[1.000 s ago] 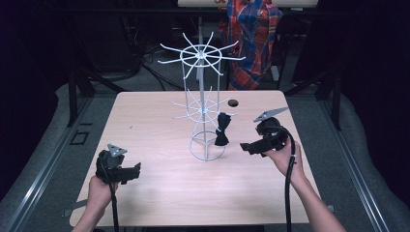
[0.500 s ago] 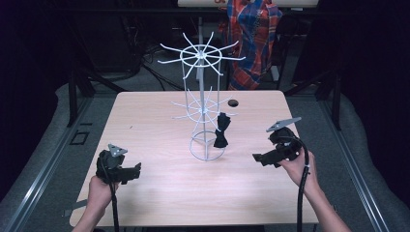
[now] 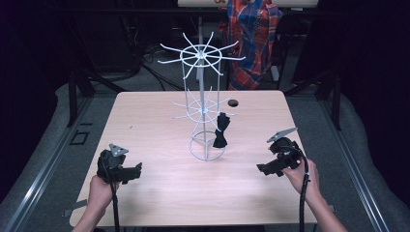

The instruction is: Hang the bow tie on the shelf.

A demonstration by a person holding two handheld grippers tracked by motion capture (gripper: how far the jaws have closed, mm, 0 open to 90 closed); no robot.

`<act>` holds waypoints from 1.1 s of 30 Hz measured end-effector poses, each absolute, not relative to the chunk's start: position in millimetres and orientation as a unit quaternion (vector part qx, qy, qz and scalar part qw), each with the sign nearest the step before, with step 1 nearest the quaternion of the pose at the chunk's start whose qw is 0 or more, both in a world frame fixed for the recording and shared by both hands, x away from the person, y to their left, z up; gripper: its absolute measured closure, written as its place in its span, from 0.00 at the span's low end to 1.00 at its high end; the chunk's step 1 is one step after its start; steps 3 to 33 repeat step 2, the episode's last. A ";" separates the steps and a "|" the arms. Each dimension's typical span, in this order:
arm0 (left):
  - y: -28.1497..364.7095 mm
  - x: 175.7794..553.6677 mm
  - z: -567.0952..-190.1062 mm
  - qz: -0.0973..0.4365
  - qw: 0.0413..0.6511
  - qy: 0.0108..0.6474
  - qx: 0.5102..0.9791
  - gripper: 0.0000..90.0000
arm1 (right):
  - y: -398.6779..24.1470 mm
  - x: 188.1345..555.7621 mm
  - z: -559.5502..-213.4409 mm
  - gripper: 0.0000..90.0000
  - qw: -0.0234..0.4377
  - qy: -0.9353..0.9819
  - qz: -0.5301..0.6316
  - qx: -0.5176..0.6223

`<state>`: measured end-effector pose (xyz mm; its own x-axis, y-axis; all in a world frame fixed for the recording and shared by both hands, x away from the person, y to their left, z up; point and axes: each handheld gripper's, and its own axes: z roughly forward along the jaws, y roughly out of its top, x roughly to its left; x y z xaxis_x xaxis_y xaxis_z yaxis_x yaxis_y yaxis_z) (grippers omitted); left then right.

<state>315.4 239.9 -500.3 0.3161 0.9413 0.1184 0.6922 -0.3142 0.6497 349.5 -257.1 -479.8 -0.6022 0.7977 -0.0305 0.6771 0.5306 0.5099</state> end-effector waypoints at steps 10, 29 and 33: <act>239.7 315.6 -500.4 0.249 0.250 0.530 0.771 0.17 | -257.5 350.9 -484.4 0.00 0.128 0.865 0.229 0.428; 239.7 315.6 -500.4 0.249 0.250 0.530 0.771 0.17 | -257.5 350.9 -484.4 0.00 0.128 0.865 0.229 0.428; 239.7 315.6 -500.4 0.249 0.250 0.530 0.771 0.17 | -257.5 350.9 -484.4 0.00 0.128 0.865 0.229 0.428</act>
